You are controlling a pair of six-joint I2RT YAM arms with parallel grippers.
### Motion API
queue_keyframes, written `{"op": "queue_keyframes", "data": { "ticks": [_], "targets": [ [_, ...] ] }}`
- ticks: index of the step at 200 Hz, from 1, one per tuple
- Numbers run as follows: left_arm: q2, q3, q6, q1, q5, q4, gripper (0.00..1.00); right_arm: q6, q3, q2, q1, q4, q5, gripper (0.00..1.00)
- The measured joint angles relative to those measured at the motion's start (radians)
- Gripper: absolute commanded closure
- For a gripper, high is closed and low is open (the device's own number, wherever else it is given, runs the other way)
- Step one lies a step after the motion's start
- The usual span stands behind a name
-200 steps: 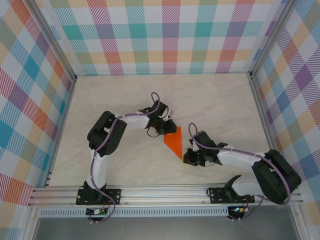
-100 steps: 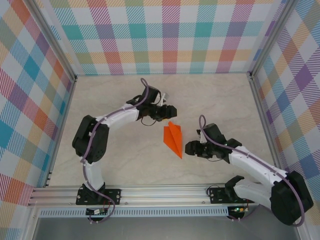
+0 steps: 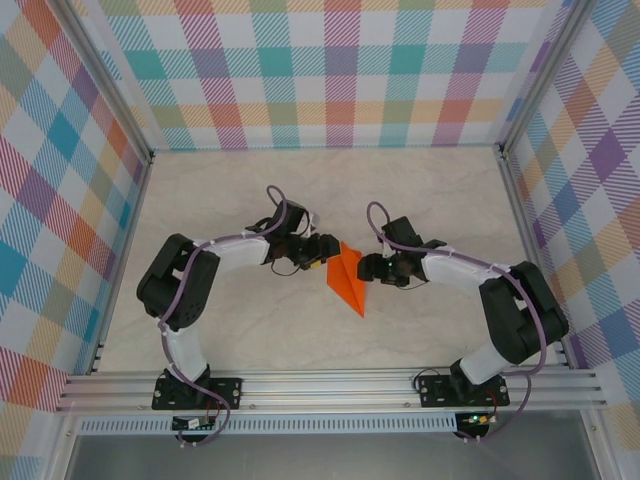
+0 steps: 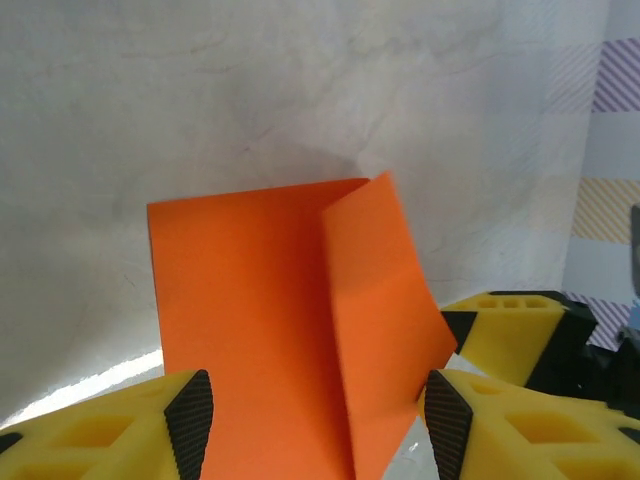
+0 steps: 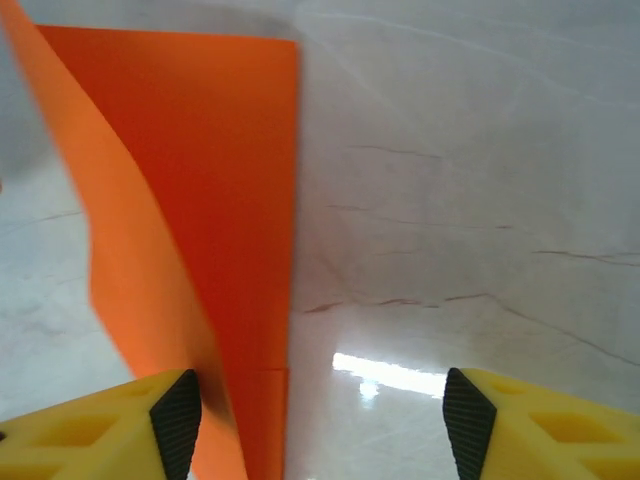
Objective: Fold a paper plane with a square sheet of paper (fold left side to right side)
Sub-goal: Turn over the paper at the center of the table.
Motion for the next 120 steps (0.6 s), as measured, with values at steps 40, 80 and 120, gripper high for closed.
{"op": "queue_keyframes", "data": {
  "ticks": [40,80,120],
  "targets": [
    [0.106,0.090,-0.024,-0.036,0.024,0.032,0.47,0.000,0.000,0.002,-0.004,0.005,0.011,0.34],
    [0.153,0.153,-0.039,-0.045,0.032,0.048,0.71,-0.002,0.000,-0.005,-0.004,-0.006,0.022,0.31],
    [0.154,0.162,-0.041,-0.045,0.027,0.043,0.86,-0.003,-0.011,-0.196,0.006,-0.089,0.070,0.28]
  ]
}}
